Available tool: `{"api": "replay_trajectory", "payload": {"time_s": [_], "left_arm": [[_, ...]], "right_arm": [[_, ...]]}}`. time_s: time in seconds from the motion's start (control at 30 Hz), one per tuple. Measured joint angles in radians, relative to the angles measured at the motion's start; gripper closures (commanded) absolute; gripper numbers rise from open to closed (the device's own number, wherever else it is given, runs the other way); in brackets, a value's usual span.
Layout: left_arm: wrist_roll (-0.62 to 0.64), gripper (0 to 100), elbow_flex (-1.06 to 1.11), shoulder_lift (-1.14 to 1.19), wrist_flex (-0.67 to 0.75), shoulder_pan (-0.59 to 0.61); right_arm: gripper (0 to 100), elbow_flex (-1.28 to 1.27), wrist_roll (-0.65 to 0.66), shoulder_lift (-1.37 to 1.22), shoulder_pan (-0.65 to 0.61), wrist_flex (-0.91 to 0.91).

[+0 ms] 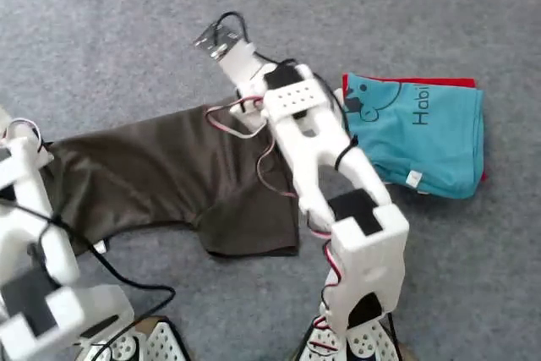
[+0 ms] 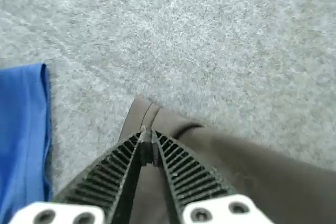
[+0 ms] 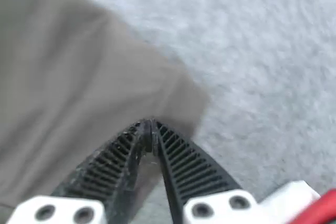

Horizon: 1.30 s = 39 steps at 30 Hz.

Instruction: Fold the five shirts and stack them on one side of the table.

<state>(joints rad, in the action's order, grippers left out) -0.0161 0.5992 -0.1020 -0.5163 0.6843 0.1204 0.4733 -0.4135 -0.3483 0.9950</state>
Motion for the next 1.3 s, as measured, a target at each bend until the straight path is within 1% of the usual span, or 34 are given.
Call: {"api": "replay_trajectory", "payload": {"time_s": [0.17, 0.23, 0.4, 0.5, 0.7, 0.97, 1.17, 1.3], "left_arm": [[0.000, 97, -0.152, 0.170, 0.002, -0.002], [0.000, 97, -0.198, 0.232, 0.002, -0.002], [0.000, 97, -0.331, 0.404, 0.002, 0.020], [0.000, 97, -0.387, 0.485, -0.008, 0.028], [0.000, 97, -0.477, 0.506, -0.118, 0.028], [0.000, 97, -0.479, 0.506, -0.129, 0.028], [0.000, 97, -0.479, 0.506, -0.129, 0.028], [0.000, 97, -0.479, 0.506, -0.129, 0.028]], "right_arm": [[98.4, 0.089, -0.008, -0.077, 0.044, 0.014], [98.4, 0.110, -0.040, -0.110, 0.046, 0.012], [98.4, 0.126, -0.135, -0.176, 0.046, -0.061], [98.4, 0.126, -0.147, -0.187, 0.046, -0.074], [98.4, 0.126, -0.152, -0.187, 0.046, -0.080], [98.4, 0.126, -0.152, -0.107, 0.046, -0.080], [98.4, 0.126, -0.153, -0.094, 0.046, -0.068], [98.4, 0.112, -0.153, -0.094, 0.015, -0.068]]}}
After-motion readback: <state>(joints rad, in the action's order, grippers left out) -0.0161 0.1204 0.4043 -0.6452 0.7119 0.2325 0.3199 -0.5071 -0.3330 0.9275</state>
